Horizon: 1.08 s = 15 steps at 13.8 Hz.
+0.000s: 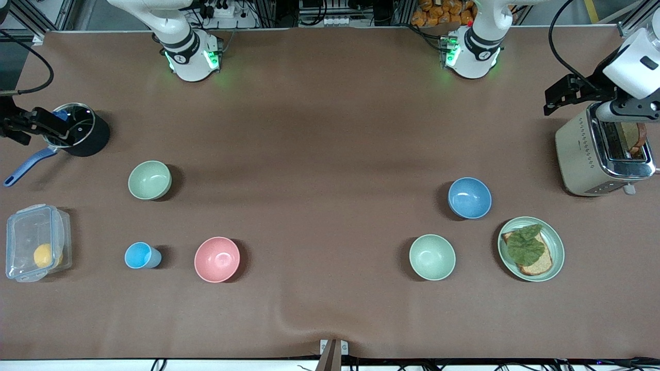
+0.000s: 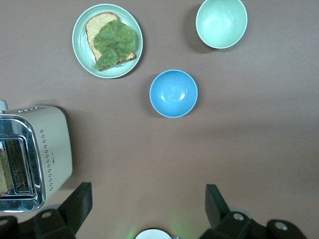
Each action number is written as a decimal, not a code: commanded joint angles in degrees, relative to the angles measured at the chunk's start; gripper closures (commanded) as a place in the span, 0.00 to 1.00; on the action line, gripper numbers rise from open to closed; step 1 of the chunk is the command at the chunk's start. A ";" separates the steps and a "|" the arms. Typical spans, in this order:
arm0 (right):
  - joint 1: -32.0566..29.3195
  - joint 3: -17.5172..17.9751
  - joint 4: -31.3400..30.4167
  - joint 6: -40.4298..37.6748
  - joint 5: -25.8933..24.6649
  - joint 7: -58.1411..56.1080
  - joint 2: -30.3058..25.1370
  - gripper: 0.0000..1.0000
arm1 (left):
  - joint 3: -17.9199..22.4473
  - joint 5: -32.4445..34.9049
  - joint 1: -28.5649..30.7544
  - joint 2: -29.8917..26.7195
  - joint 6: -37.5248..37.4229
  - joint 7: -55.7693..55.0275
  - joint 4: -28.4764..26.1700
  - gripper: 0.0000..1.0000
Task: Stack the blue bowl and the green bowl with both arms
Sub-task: 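Move the left gripper toward the blue bowl while the right gripper reaches the green bowl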
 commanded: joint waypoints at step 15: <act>-4.36 -3.65 -2.72 3.22 1.51 -6.87 7.06 0.00 | -2.20 -0.30 -0.25 7.33 0.87 -0.63 0.77 0.00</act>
